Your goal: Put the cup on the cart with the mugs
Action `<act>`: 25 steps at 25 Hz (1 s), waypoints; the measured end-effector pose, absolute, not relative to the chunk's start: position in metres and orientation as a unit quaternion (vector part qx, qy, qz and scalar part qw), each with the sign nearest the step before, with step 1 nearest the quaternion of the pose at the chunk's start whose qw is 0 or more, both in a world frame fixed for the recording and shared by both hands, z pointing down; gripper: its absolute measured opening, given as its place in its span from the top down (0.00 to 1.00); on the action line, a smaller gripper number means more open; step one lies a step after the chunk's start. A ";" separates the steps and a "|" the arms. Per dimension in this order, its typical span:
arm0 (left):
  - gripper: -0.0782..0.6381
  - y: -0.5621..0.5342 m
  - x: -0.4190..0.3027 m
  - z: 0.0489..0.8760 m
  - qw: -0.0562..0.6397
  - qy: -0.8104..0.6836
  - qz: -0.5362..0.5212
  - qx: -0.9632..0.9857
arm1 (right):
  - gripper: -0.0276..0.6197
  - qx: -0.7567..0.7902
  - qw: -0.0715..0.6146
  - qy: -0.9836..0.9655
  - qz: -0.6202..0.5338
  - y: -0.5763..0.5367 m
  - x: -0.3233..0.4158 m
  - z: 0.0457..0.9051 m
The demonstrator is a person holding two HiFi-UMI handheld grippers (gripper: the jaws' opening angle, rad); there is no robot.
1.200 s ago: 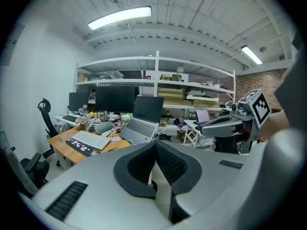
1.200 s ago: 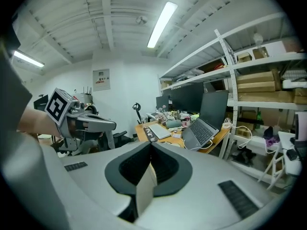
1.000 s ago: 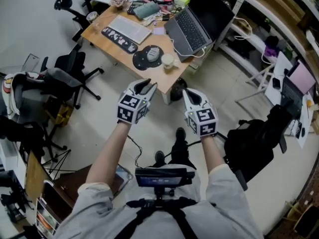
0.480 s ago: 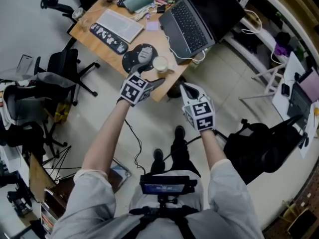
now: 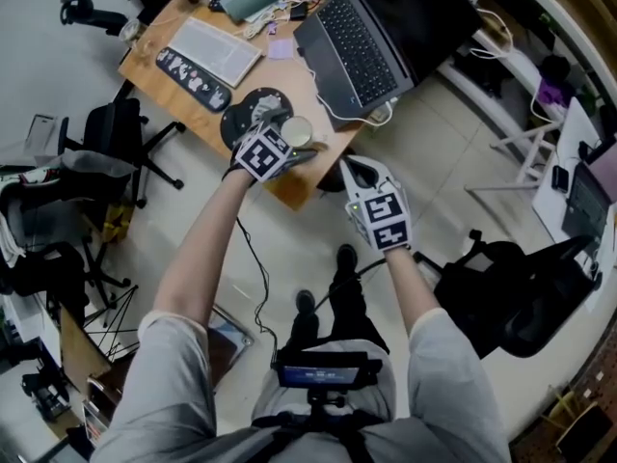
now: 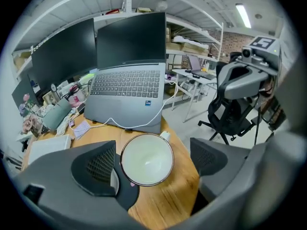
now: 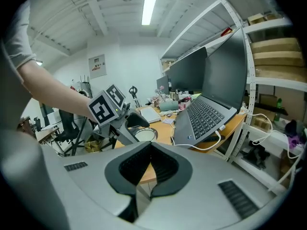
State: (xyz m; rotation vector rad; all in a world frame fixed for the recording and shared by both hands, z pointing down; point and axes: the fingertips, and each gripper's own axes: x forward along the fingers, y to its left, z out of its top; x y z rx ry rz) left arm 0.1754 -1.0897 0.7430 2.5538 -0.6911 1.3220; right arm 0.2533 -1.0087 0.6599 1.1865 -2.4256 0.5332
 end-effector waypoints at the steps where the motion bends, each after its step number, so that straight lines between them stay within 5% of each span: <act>1: 0.23 -1.092 0.176 0.748 0.091 -0.229 0.452 0.857 | 0.95 0.422 0.193 -0.865 0.191 -1.011 0.254 0.662; 25: 0.31 -1.102 0.167 0.779 0.132 -0.269 0.469 0.831 | 0.95 0.420 0.192 -0.863 0.207 -1.011 0.265 0.675</act>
